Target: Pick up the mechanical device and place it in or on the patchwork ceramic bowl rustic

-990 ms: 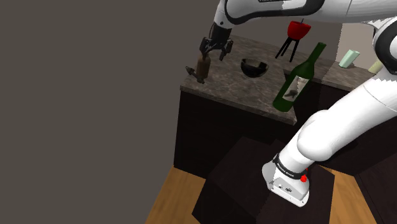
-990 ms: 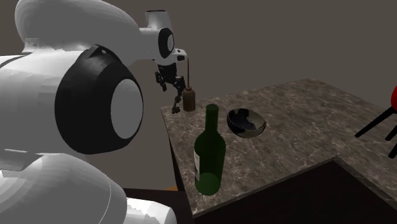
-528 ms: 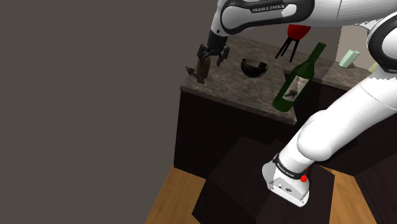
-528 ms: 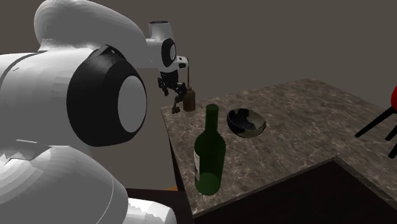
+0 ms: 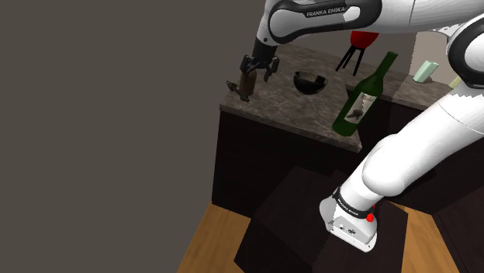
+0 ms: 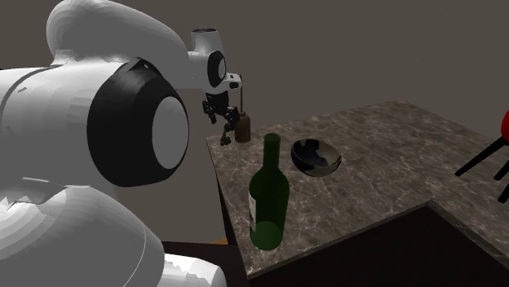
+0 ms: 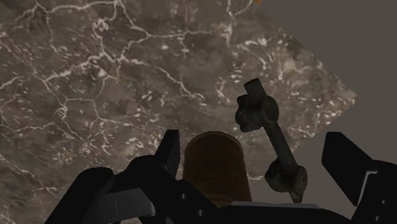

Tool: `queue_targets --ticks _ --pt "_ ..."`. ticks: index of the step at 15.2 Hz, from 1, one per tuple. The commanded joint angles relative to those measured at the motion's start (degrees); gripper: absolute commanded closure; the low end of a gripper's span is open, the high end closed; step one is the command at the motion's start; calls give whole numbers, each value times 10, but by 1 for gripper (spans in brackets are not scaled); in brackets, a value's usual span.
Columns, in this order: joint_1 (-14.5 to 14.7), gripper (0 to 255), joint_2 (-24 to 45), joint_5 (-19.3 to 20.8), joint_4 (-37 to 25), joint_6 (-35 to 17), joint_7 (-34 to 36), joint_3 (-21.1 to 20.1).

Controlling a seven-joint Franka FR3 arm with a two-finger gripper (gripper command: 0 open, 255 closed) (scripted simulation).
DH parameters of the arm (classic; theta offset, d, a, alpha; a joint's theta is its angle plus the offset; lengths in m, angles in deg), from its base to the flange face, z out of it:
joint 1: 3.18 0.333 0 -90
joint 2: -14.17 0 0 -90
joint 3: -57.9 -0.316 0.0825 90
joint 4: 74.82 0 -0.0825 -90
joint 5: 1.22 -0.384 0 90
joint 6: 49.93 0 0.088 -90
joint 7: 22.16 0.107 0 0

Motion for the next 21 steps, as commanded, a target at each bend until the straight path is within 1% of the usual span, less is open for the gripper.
queue_targets --ticks 1,10,11,13,15,16,21 --pt "0 255 0 0 0 0 0 0" --pt "0 255 0 0 0 0 0 0" --pt "0 0 0 0 0 0 0 0" --pt "6 0 36 73 -11 -11 72 -30" --pt "16 0 78 149 -30 -10 144 -53" --pt "20 0 92 171 -36 -8 164 -58" --pt "17 0 107 180 -17 -42 170 -52"
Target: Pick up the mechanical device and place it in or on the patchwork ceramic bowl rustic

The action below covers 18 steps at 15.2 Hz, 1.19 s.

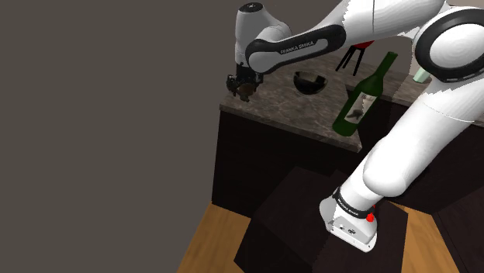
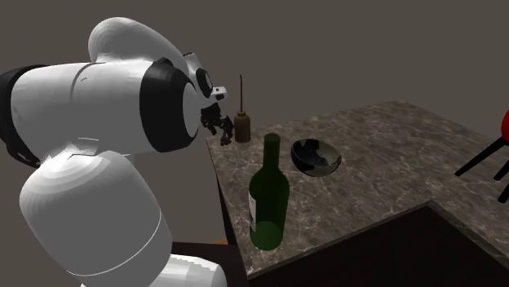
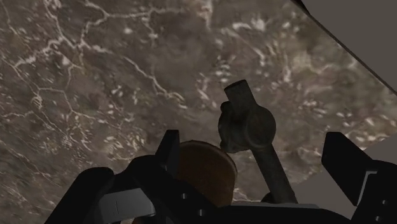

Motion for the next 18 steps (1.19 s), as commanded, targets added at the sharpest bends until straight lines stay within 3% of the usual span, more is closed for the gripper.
queue_targets --ticks 1,10,11,18 --pt "-2 0 8 5 5 -13 3 2" --pt "-3 0 13 8 10 -24 5 3" --pt "-3 255 13 8 10 -24 5 3" --pt "-3 255 13 8 10 -24 5 3"
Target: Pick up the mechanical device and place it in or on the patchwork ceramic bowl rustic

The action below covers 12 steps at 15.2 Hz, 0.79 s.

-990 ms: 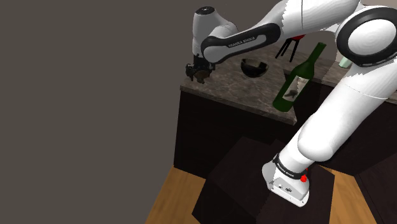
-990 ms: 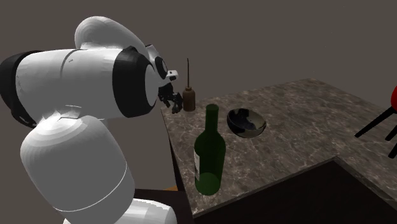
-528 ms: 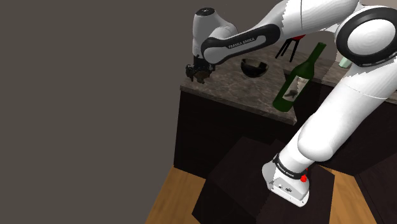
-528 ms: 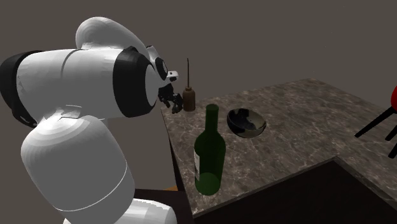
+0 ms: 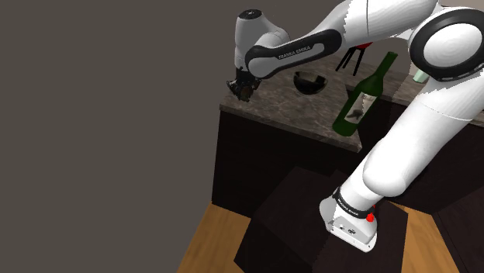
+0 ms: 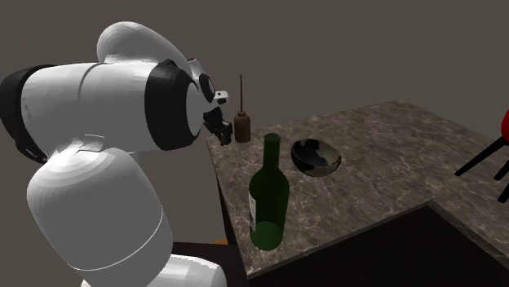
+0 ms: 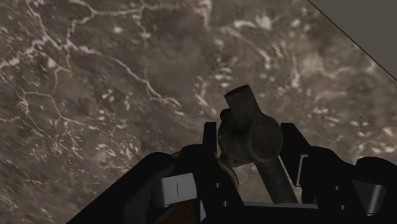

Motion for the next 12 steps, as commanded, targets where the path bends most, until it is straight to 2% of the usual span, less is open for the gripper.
queue_targets --ticks 1,12 --pt "0 255 0 0 0 0 0 0" --pt "2 255 -25 -18 -47 68 -26 -2"
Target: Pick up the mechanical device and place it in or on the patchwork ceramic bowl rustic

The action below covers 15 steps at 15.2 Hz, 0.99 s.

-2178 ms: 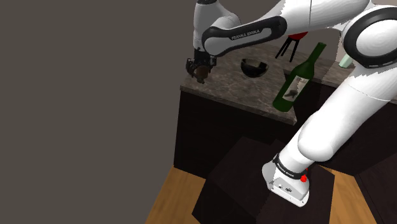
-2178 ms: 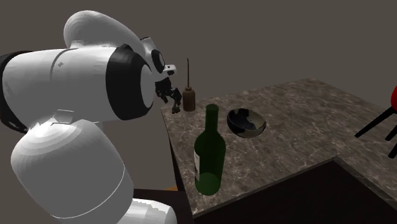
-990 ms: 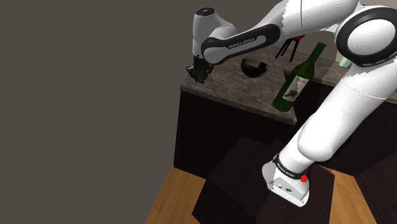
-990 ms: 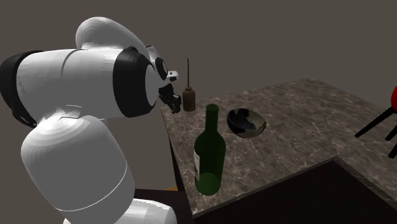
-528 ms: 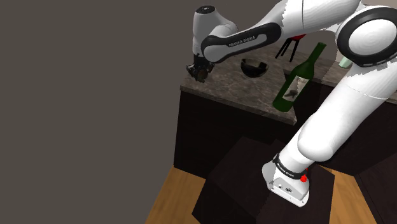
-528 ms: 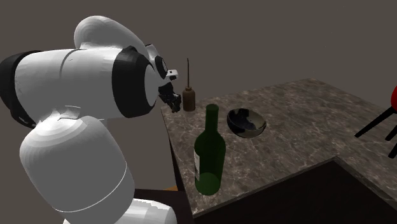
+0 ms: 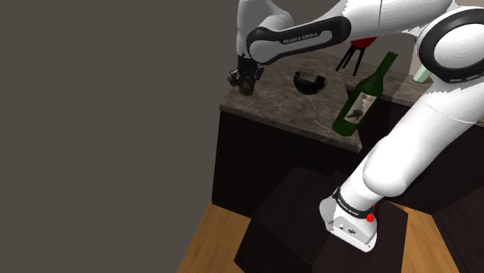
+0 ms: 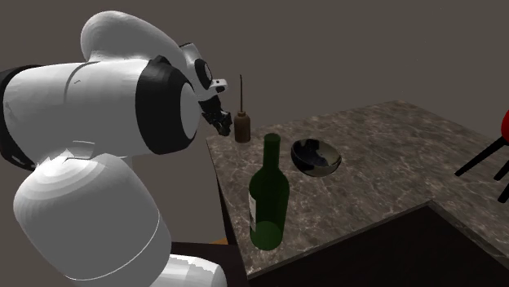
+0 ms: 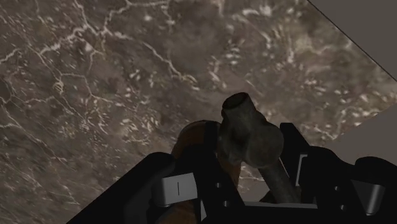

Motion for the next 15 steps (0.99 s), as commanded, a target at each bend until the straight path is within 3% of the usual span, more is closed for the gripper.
queue_targets --ticks 1,15 --pt "0 255 -3 -3 -14 15 -6 0" --pt "2 255 -17 -17 -103 115 -37 -2"
